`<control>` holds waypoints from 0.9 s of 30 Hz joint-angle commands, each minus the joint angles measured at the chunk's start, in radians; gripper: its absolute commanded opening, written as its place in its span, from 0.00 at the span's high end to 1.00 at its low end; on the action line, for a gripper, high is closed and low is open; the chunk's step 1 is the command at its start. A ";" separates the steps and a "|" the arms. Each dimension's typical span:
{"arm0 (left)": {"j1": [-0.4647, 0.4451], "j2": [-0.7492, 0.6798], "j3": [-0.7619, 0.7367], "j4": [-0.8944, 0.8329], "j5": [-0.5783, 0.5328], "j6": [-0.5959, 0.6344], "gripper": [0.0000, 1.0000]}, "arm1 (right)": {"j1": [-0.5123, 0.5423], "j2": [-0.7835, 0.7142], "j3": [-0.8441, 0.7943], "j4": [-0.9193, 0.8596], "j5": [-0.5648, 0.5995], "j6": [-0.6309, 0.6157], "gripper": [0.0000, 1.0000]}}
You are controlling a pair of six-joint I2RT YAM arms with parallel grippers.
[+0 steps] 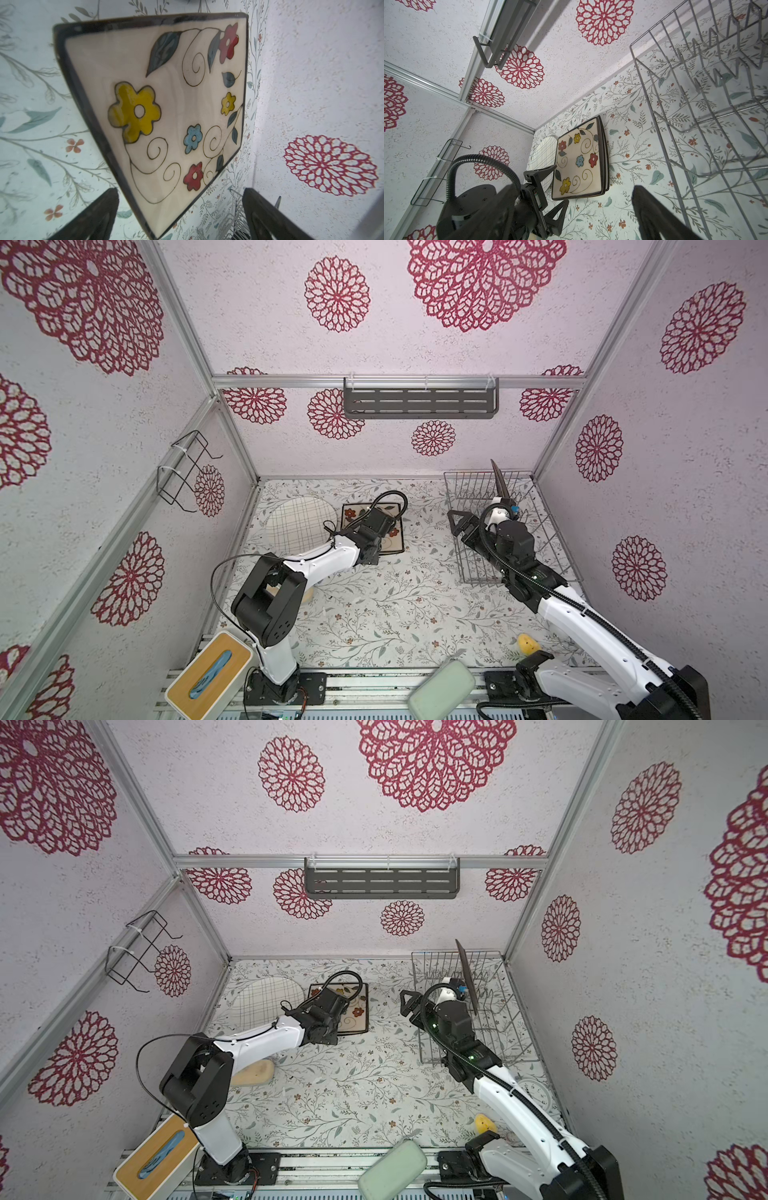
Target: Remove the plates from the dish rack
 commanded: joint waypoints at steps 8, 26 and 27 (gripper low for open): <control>-0.025 -0.146 -0.039 0.111 -0.092 0.143 0.03 | 0.002 -0.003 0.009 -0.017 0.053 -0.049 0.10; 0.034 -0.228 -0.137 0.536 -0.112 0.762 0.03 | -0.004 0.183 0.432 -0.526 0.400 -0.453 0.08; 0.035 -0.227 -0.115 0.511 -0.112 0.808 0.03 | -0.008 0.213 0.467 -0.565 0.451 -0.489 0.08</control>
